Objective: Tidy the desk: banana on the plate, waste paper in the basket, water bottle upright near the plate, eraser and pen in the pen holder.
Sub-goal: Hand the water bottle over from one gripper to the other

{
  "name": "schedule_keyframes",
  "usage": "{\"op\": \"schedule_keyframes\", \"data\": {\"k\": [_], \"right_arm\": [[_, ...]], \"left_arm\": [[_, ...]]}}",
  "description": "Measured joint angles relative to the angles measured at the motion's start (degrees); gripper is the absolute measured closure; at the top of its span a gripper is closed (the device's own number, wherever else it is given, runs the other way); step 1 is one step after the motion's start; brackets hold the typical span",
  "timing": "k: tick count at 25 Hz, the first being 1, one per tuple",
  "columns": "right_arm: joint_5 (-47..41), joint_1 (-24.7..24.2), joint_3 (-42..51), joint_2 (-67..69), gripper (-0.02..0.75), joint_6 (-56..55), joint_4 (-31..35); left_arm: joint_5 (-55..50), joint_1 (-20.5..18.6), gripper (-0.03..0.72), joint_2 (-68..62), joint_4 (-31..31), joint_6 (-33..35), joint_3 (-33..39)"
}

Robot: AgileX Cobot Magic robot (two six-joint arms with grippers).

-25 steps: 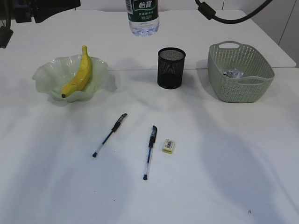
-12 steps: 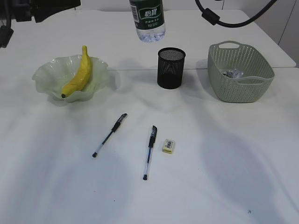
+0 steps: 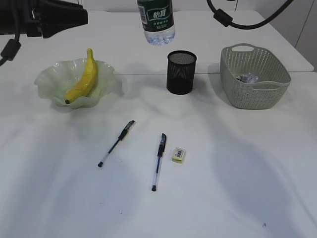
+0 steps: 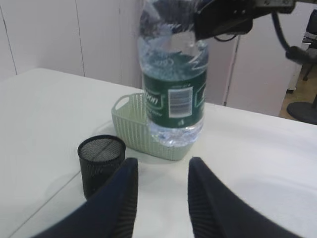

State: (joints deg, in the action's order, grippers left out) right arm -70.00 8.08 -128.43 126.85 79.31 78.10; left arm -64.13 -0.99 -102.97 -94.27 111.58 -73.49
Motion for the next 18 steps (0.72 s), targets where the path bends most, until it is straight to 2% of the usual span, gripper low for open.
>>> {"op": "schedule_keyframes", "data": {"k": [5, 11, 13, 18], "right_arm": [[0.0, 0.0, 0.0, 0.0, 0.402, -1.2, 0.0], [0.0, 0.0, 0.0, 0.0, 0.402, -4.2, 0.2], [0.0, 0.0, 0.0, 0.0, 0.402, -4.5, 1.1], [0.0, 0.0, 0.0, 0.0, 0.402, -4.7, 3.7]], "left_arm": [[0.4, 0.1, 0.427, -3.1, -2.1, -0.3, 0.0], [1.6, 4.9, 0.223, -4.5, -6.1, -0.4, 0.0], [3.1, 6.9, 0.185, -4.6, -6.2, -0.4, 0.0], [8.4, 10.2, 0.161, -4.6, -6.6, -0.4, 0.0]]}}
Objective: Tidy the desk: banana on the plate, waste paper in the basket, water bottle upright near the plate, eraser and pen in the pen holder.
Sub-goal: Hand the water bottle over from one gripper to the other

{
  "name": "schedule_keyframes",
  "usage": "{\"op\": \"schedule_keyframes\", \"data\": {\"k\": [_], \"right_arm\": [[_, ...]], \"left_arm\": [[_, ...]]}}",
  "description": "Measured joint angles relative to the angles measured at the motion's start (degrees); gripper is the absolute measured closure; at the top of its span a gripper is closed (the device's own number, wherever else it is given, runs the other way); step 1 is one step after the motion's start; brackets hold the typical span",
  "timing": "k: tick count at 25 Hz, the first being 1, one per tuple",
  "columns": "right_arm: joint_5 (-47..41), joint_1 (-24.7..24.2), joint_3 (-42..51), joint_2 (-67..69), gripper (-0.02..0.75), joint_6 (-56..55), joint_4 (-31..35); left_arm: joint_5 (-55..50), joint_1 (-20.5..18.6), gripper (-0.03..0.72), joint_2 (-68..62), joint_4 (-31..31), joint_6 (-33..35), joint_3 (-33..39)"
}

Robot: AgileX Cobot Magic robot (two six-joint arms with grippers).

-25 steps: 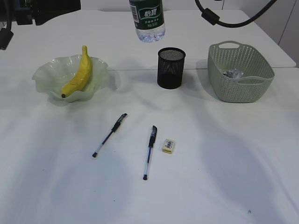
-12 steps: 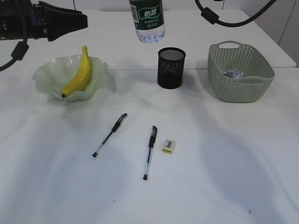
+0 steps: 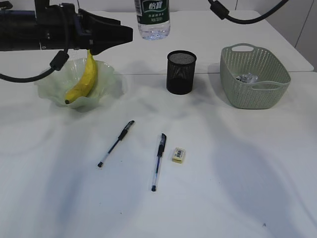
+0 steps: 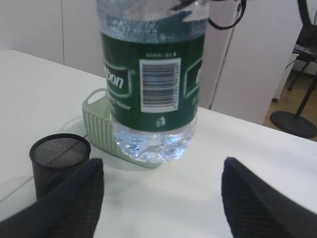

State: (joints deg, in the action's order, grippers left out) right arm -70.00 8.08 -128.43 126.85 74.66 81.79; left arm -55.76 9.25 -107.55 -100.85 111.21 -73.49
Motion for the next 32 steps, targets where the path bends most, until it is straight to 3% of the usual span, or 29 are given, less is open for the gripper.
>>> {"op": "schedule_keyframes", "data": {"k": [21, 32], "right_arm": [[0.0, 1.3, 0.0, 0.0, 0.402, 0.2, -0.4], [0.0, 1.7, 0.0, 0.0, 0.402, 0.2, -0.6]], "left_arm": [[2.5, 0.5, 0.151, 0.0, -0.4, -0.5, -3.3], [3.5, 3.1, 0.150, -0.1, -0.4, -1.6, -6.0]]}}
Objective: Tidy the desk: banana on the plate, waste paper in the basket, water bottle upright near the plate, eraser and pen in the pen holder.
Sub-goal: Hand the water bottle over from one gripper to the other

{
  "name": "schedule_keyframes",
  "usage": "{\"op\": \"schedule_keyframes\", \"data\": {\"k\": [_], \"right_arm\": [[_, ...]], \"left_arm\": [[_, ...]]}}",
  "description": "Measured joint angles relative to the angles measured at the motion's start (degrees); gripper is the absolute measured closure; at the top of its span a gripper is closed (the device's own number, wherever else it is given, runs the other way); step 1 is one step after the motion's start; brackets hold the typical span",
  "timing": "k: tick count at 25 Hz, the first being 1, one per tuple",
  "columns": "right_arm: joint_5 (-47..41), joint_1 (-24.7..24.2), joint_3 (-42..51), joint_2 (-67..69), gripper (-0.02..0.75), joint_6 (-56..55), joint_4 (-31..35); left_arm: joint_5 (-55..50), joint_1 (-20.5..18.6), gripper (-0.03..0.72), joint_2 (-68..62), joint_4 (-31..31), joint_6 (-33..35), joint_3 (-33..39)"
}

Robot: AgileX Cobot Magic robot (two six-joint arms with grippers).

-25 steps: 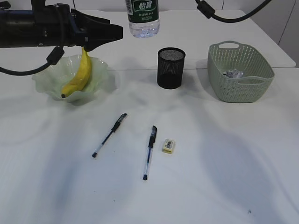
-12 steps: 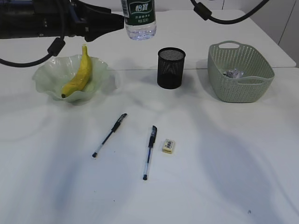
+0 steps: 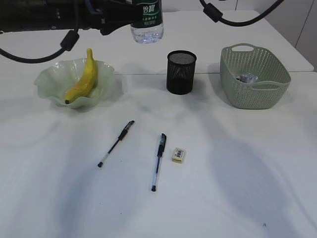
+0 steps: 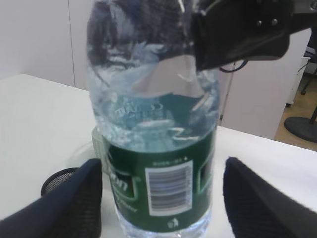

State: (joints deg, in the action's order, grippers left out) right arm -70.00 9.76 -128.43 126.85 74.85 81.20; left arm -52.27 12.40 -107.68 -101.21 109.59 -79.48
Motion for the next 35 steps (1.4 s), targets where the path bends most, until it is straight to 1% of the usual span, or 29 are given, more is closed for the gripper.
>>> {"op": "schedule_keyframes", "data": {"k": [7, 12, 14, 19, 30, 35], "right_arm": [[0.0, 0.4, 0.0, 0.0, 0.402, 0.0, 0.0], [0.0, 0.5, 0.0, 0.0, 0.402, 0.0, 0.0], [0.0, 0.5, 0.0, 0.0, 0.402, -0.1, 0.0], [0.0, 0.5, 0.0, 0.0, 0.402, -0.3, 0.0], [0.0, 0.5, 0.0, 0.0, 0.402, -0.7, -0.1], [0.0, 1.4, 0.0, 0.0, 0.402, -1.2, -0.1]], "left_arm": [[0.6, 0.3, 0.148, 0.0, 0.0, -0.1, -0.7], [3.1, 1.6, 0.103, -0.1, 0.0, -0.2, -1.2], [4.7, 2.6, 0.097, -0.1, 0.0, -0.2, -1.6], [7.4, 4.1, 0.092, -0.1, 0.0, -0.2, -2.4], [9.2, 4.6, 0.095, -0.1, -0.3, -0.2, -2.7], [9.2, 4.7, 0.095, -0.1, -0.3, -0.2, -2.7]]}}
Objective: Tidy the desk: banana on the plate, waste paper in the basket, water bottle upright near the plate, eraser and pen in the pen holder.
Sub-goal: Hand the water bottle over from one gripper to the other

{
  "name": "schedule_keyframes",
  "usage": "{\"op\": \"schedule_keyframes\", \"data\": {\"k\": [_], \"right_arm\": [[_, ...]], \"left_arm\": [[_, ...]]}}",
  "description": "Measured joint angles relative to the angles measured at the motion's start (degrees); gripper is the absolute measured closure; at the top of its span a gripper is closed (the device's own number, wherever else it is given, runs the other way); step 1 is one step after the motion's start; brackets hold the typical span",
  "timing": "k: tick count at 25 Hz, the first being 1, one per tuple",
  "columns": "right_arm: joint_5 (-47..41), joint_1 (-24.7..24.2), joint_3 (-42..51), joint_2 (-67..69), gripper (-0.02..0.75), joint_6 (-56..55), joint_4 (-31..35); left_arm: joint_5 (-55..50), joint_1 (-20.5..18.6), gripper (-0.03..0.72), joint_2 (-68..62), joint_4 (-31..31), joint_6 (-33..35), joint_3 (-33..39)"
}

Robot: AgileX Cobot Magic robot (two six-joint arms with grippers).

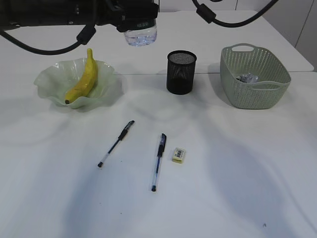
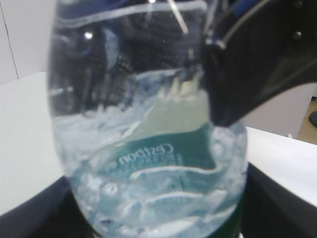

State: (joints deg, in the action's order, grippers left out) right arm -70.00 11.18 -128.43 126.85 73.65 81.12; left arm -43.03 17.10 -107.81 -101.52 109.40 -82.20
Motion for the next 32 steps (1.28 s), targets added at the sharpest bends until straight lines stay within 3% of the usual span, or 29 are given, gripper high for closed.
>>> {"op": "schedule_keyframes", "data": {"k": [17, 32], "right_arm": [[0.0, 0.5, 0.0, 0.0, 0.402, -0.9, 1.5], [0.6, 0.5, 0.0, 0.0, 0.402, -1.6, 6.6]], "left_arm": [[0.1, 0.0, 0.097, -0.1, 0.0, -0.1, -1.7], [0.1, 0.0, 0.104, -0.1, -0.1, -1.3, -3.7]]}}
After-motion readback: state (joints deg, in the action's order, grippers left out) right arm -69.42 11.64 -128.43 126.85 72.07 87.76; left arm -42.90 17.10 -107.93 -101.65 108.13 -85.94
